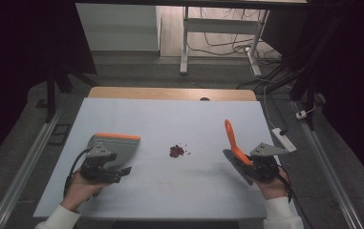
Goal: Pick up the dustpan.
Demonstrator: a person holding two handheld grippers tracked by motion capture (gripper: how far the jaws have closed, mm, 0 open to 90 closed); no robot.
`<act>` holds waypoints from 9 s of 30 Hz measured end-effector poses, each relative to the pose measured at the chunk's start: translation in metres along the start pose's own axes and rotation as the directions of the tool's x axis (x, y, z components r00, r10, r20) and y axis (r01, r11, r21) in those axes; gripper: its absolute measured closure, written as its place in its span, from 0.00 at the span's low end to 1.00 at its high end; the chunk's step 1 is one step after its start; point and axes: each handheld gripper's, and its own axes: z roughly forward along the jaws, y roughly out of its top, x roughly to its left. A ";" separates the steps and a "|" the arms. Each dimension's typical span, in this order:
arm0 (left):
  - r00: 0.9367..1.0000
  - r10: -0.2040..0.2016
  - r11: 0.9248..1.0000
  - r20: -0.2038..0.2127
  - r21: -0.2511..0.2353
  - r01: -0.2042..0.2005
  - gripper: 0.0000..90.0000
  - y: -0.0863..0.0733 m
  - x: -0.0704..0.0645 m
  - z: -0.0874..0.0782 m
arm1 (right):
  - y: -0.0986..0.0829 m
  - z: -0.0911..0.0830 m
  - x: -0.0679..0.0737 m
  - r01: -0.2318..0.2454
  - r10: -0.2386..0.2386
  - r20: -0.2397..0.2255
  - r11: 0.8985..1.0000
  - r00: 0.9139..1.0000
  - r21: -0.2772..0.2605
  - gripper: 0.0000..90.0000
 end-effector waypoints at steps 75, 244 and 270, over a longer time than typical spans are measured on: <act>0.932 -0.293 0.930 -0.212 0.165 0.329 0.24 -0.011 0.024 -0.022 | -0.004 0.010 0.002 0.007 -0.006 -0.028 0.999 1.000 0.042 0.77; 0.981 0.077 0.996 0.177 0.040 -0.086 0.69 0.018 0.041 -0.010 | 0.034 0.044 0.006 0.013 -0.013 -0.003 1.000 1.000 0.012 0.77; 0.949 0.126 0.976 0.288 0.137 -0.171 0.69 0.022 0.024 0.001 | 0.067 0.070 0.010 0.000 -0.001 -0.024 0.999 1.000 -0.035 0.77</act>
